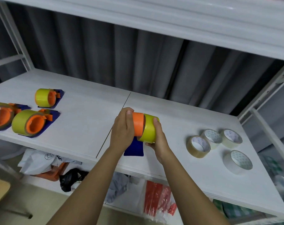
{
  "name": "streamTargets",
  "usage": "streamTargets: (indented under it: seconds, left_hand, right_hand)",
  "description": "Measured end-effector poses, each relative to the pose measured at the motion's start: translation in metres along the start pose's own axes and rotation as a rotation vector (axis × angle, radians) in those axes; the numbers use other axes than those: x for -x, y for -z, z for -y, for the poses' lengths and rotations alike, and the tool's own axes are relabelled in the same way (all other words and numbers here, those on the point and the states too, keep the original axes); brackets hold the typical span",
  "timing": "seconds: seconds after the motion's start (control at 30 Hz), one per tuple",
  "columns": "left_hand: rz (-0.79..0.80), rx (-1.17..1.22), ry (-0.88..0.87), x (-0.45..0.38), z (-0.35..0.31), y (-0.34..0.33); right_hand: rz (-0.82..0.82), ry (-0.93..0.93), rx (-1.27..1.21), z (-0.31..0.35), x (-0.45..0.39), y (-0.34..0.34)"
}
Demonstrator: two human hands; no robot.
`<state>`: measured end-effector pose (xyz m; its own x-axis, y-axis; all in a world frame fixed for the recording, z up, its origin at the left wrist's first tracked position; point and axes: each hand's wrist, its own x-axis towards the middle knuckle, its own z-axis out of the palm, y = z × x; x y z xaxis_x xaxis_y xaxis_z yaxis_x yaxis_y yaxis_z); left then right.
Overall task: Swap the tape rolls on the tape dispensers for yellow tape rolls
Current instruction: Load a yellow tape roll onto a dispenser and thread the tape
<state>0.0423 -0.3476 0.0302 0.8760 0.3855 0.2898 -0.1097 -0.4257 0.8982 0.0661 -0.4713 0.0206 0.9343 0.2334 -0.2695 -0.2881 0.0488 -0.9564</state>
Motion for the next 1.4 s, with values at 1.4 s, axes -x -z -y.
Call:
streamTargets:
  seconds: [1.4]
  left_hand:
    - [0.027,-0.197,-0.282,0.015,0.006,-0.008]
  right_hand:
    - [0.026,-0.268,0.251,0.028,0.01,0.011]
